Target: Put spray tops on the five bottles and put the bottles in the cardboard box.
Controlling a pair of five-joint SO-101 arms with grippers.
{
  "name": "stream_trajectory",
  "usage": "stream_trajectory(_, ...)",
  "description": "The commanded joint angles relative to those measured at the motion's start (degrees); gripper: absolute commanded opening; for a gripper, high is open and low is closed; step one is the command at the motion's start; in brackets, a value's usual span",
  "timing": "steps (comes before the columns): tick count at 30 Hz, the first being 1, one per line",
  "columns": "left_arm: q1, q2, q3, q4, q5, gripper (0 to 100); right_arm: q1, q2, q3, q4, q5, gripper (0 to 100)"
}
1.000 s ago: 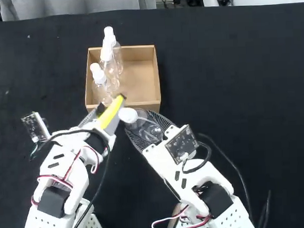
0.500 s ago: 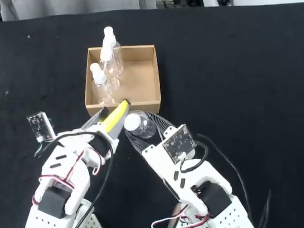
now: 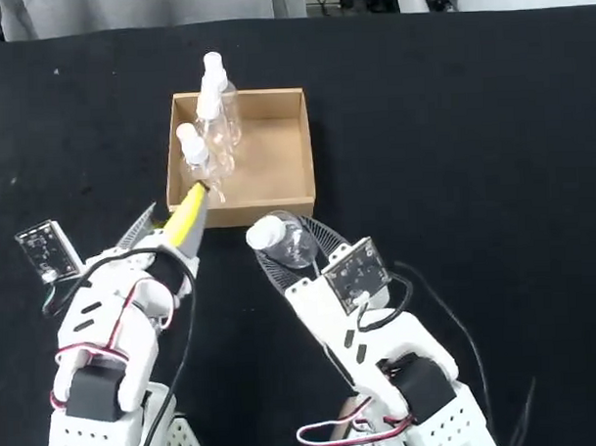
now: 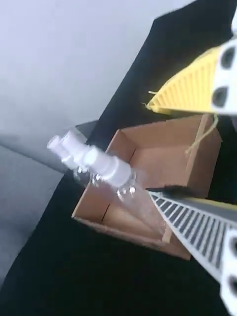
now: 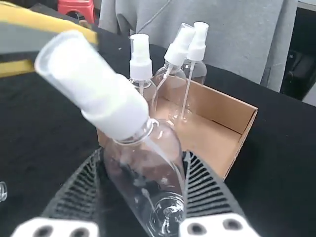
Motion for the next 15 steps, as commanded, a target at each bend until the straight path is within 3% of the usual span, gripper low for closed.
stream_trajectory(1,-4.2,-0.8,-2.4,3.2,-2.4,23,1.7,0.0,-0.7,-0.4,0.5,1.1)
stream_trajectory(15,-19.9,-0.8,-2.3,15.2,-2.4,23,1.8,0.5,-4.7,-0.3,0.4,1.1)
